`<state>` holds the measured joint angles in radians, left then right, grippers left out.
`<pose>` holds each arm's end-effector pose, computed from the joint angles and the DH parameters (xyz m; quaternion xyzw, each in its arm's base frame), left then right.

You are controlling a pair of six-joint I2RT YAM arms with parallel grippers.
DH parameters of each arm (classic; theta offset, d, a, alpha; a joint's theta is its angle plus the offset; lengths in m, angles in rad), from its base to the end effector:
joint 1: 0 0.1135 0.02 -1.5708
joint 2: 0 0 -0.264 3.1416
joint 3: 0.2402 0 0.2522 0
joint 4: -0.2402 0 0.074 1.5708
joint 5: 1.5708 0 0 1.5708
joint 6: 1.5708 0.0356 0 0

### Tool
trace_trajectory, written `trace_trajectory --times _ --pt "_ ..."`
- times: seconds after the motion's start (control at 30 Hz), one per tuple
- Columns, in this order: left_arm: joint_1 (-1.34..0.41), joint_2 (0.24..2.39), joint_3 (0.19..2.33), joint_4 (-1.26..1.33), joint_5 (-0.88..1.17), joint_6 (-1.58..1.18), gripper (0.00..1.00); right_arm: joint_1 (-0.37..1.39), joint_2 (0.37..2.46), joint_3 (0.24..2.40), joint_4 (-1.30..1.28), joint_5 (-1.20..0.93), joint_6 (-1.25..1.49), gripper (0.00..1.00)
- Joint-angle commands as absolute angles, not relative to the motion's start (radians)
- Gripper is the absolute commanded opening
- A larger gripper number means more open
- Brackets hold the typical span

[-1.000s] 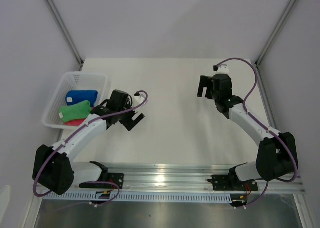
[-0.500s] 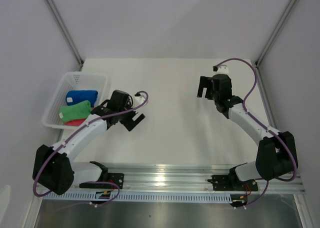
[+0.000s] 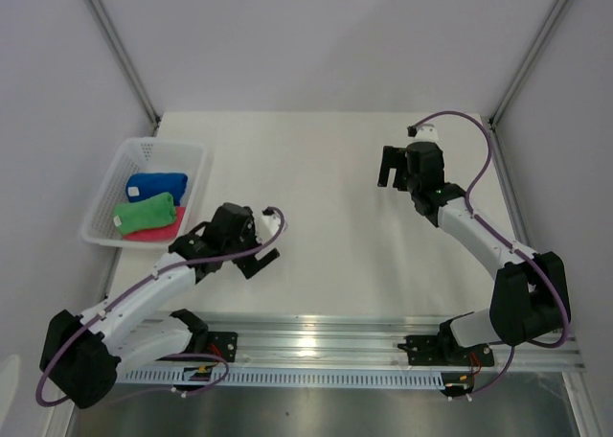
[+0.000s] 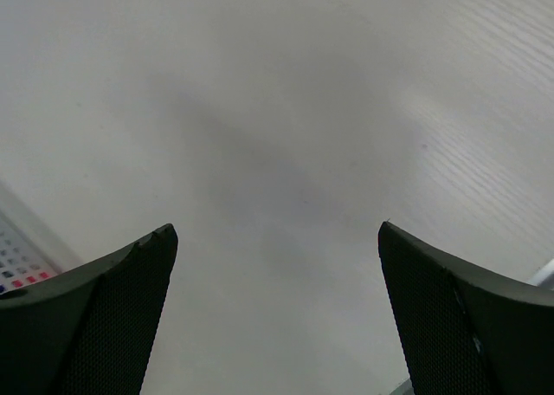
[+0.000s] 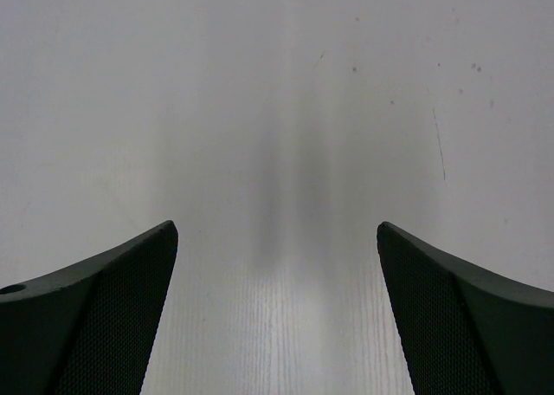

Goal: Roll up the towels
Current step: Place the rolled towel into the container

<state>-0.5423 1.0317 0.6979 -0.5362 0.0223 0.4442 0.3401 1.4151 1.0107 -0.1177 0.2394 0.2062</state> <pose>0.1762 -0.1071 0.2327 0.4481 0.8254 -0.0273 0.3423 0.3064 0.0994 0.2789 0.0022 0.8615 0.0346 0.5065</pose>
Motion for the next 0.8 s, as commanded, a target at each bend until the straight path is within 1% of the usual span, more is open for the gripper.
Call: trace_trajectory --times 0.0,0.23,0.37,0.77 --pt "-0.632 0.954 0.591 -0.52 0.014 0.416 0.99 0.342 1.419 1.066 -0.114 0.259 0.189 0.99" --pt "-0.638 0.976 0.621 -0.505 0.08 0.364 1.0 0.341 1.431 1.078 -0.112 0.253 0.198 0.99" --pt "-0.638 0.971 0.614 -0.497 0.06 0.371 1.0 0.342 1.433 1.072 -0.114 0.253 0.202 0.99" --pt "-0.638 0.973 0.615 -0.495 0.089 0.376 1.0 0.344 1.437 1.065 -0.1 0.255 0.212 0.99"
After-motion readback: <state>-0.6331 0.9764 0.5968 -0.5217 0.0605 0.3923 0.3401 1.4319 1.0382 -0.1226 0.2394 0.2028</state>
